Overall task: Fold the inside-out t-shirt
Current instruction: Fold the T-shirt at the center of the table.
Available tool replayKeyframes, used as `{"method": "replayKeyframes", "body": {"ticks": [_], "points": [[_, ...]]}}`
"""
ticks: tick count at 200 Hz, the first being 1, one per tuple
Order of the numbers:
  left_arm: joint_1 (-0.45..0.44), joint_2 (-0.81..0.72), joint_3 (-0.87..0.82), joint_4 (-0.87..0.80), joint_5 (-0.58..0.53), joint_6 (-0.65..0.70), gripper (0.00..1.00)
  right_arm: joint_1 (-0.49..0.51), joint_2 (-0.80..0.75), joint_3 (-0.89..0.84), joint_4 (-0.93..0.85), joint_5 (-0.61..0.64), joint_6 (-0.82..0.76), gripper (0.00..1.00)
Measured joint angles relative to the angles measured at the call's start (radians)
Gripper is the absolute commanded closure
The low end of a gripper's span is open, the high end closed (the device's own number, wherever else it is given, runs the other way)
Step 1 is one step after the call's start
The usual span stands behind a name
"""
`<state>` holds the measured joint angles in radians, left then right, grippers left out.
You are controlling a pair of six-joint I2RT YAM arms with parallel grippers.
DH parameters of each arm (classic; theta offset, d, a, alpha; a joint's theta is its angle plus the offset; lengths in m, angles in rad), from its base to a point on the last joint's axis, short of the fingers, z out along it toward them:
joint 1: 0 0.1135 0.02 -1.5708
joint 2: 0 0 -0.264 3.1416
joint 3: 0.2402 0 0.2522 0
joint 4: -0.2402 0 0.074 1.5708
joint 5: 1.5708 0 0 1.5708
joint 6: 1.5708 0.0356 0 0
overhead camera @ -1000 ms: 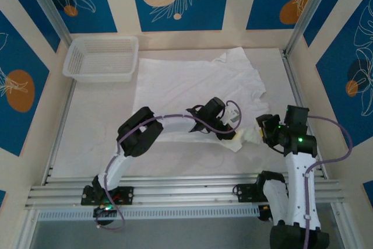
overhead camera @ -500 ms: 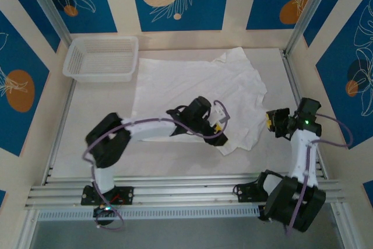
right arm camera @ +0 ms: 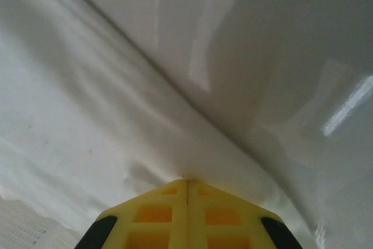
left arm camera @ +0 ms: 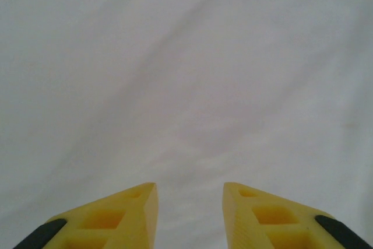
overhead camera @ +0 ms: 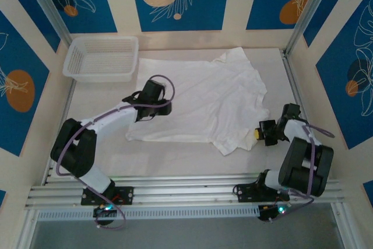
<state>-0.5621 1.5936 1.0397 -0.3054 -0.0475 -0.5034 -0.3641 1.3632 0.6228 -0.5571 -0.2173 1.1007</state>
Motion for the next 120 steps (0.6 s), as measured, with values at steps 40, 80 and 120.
{"method": "replayKeyframes", "body": {"ticks": [40, 80, 120], "points": [[0.062, 0.025, -0.091, -0.039, -0.075, -0.121, 0.67, -0.010, 0.113, 0.047, 0.013, 0.017, -0.009, 0.95], [0.164, 0.042, -0.192, -0.010, -0.103, -0.208, 0.67, -0.166, 0.074, 0.047, -0.008, 0.102, -0.012, 0.96], [0.171, 0.025, -0.231, 0.060, -0.109, -0.229, 0.59, -0.172, 0.072, 0.055, -0.025, 0.085, -0.111, 0.89]]}}
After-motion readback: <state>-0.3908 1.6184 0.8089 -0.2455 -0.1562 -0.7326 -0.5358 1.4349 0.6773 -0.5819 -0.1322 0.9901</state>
